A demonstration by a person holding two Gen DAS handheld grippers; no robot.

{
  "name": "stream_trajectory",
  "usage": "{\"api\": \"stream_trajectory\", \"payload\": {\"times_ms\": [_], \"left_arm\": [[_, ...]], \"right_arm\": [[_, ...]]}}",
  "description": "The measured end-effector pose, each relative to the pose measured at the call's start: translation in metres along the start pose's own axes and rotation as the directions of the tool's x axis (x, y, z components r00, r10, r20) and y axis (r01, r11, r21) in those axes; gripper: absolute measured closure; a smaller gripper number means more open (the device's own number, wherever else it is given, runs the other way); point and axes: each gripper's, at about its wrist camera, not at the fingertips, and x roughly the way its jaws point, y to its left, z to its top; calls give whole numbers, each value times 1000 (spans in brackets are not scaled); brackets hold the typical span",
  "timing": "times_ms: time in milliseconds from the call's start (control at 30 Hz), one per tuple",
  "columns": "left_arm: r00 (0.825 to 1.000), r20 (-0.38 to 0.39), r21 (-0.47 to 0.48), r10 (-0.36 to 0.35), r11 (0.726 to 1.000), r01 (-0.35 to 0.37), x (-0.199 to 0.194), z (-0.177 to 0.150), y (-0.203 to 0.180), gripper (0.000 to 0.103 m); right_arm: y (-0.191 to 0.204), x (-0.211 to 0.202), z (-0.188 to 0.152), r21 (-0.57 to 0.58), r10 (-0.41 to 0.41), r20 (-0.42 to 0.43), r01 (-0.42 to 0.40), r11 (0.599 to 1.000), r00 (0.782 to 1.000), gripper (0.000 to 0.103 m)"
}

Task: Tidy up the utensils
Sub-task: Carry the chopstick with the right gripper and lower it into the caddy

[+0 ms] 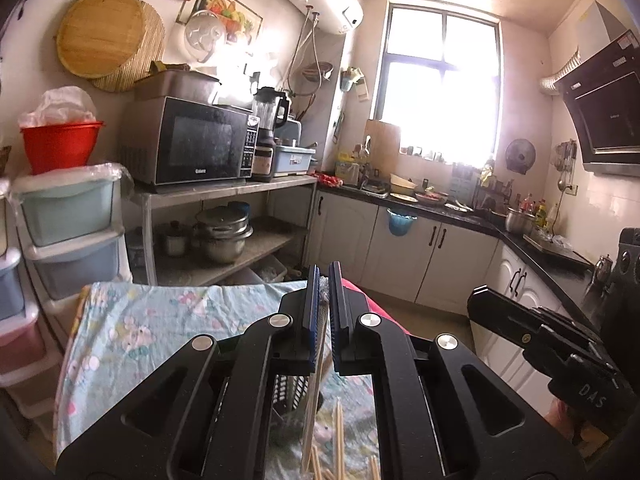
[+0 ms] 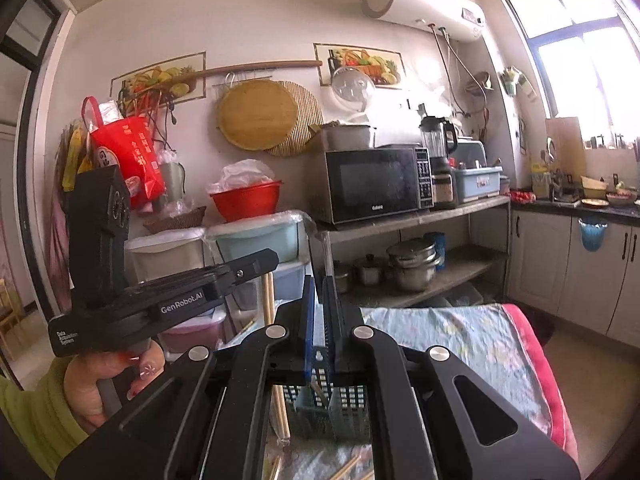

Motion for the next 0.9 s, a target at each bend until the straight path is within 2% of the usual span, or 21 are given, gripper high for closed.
{"api": "stream_trajectory", "payload": {"times_ms": [267,400,667,900], "left_arm": [[999,20,-37,32,999,-31,12,18,20,101],[998,19,-53,53,997,-52,22,24,31,101],[994,16,-66,109,992,-108,41,15,48,101],[989,26,-71,144,987,-142,58,3,59,101]], "right_arm": [[2,20,23,-1,2,27,-2,1000,1000,98],[2,31,33,17,30,36,-31,999,999,98],[-1,50,39,13,45,56,-46,999,997,98],[-14,83,24,40,41,-14,-41,998,999,98]]}}
